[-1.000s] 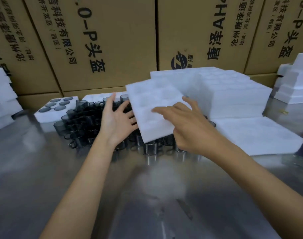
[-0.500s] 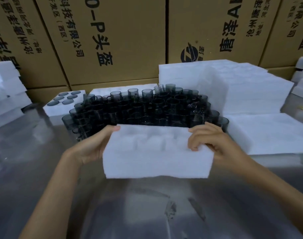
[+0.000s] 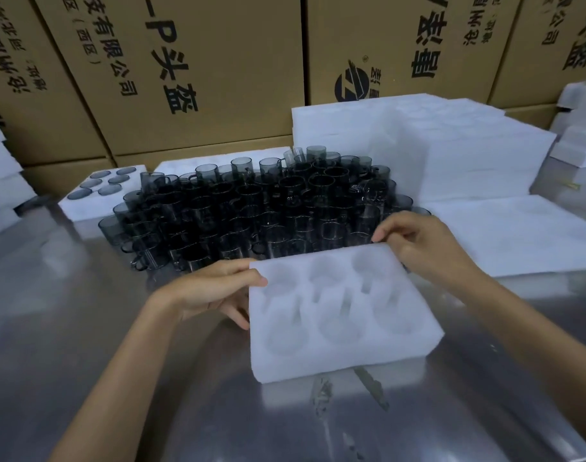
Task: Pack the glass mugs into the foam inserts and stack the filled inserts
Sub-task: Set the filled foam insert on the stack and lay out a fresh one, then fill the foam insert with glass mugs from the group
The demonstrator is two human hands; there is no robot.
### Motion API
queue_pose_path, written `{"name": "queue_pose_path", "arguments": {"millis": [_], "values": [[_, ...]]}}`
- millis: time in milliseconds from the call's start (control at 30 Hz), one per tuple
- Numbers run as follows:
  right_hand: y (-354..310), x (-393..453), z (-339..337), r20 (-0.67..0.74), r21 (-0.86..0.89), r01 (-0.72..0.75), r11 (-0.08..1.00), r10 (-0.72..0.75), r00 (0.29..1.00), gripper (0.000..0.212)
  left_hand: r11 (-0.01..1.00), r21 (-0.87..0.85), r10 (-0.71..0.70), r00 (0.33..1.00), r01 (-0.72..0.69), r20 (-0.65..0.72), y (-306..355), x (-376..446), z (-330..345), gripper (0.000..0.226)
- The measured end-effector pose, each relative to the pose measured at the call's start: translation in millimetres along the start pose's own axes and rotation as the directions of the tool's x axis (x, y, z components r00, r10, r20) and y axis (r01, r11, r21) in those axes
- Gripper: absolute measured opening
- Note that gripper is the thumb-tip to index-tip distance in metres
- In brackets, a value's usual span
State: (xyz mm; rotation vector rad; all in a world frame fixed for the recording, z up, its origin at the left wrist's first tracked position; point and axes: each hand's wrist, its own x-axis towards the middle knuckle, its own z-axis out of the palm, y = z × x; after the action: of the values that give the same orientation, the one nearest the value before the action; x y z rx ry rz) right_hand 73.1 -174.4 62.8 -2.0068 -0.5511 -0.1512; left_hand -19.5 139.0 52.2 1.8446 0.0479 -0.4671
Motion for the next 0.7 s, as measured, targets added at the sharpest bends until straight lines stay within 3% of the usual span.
{"name": "queue_pose_path", "arguments": {"millis": [100, 200, 400, 700], "values": [[3.9, 23.6, 6.5, 0.067, -0.189, -0.063, 0.980, 0.077, 0.995, 0.019, 0.994, 0.107, 0.035, 0.995, -0.024, -0.096, 2.1, 1.8, 9.0, 0.016], [7.5, 38.9, 19.2, 0.117, -0.339, -0.135, 0.931, 0.184, 0.976, 0.012, 0.976, 0.214, 0.083, 0.980, -0.043, -0.182, 2.3, 6.2, 15.2, 0.015], [-9.6, 46.8, 35.3, 0.035, -0.430, -0.308, 0.849, 0.357, 0.934, 0.015, 0.954, 0.264, 0.234, 0.908, -0.145, -0.346, -5.7, 11.9, 14.0, 0.016], [-24.6, 37.3, 38.5, -0.094, -0.557, -0.321, 0.766, 0.326, 0.941, 0.010, 0.963, 0.195, 0.258, 0.853, -0.188, -0.453, -14.0, 15.0, 22.7, 0.008]]}}
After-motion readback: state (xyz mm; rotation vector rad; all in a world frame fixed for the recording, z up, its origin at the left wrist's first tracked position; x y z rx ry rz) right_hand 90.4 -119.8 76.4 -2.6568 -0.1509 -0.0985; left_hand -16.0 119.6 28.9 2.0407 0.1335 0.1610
